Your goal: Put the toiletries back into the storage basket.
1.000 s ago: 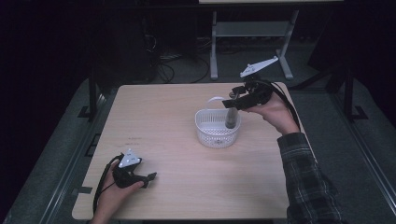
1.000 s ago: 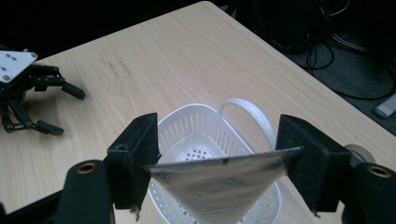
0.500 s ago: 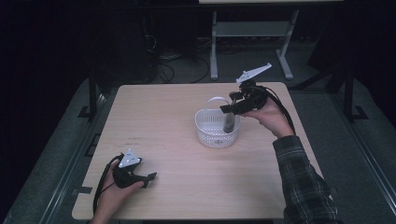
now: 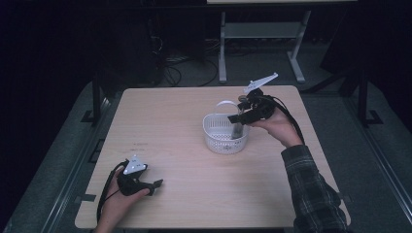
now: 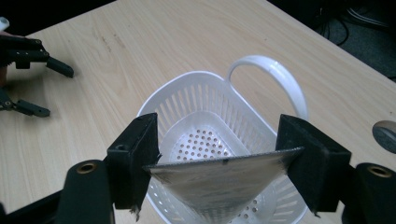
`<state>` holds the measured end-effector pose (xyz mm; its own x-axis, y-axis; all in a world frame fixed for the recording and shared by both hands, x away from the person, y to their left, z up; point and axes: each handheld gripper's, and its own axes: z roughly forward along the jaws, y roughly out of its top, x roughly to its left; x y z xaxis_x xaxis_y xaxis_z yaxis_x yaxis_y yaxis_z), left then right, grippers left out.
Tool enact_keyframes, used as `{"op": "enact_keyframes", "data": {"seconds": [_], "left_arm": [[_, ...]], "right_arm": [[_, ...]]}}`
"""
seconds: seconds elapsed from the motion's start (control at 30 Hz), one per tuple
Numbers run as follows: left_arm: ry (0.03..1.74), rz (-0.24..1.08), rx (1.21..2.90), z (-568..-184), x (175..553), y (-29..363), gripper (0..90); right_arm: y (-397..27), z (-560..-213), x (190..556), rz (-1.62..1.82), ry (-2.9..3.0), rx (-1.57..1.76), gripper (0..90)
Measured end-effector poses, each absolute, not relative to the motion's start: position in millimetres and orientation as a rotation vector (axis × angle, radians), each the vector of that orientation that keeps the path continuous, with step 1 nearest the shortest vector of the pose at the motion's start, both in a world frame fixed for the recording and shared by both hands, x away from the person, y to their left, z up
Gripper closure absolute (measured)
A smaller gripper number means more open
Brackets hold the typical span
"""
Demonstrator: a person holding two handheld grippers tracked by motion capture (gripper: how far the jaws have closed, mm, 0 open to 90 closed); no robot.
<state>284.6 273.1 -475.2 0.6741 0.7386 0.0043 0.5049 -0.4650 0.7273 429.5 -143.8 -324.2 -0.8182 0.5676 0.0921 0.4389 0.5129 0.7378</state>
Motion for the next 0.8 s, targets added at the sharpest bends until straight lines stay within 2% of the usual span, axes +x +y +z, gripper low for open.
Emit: {"op": "enact_keyframes", "data": {"seconds": [0.8], "left_arm": [[0.953,0.417,2.164,-475,285,273,13.7]], "right_arm": [[-139,-350,429,1.075,2.634,0.873,29.9]]}}
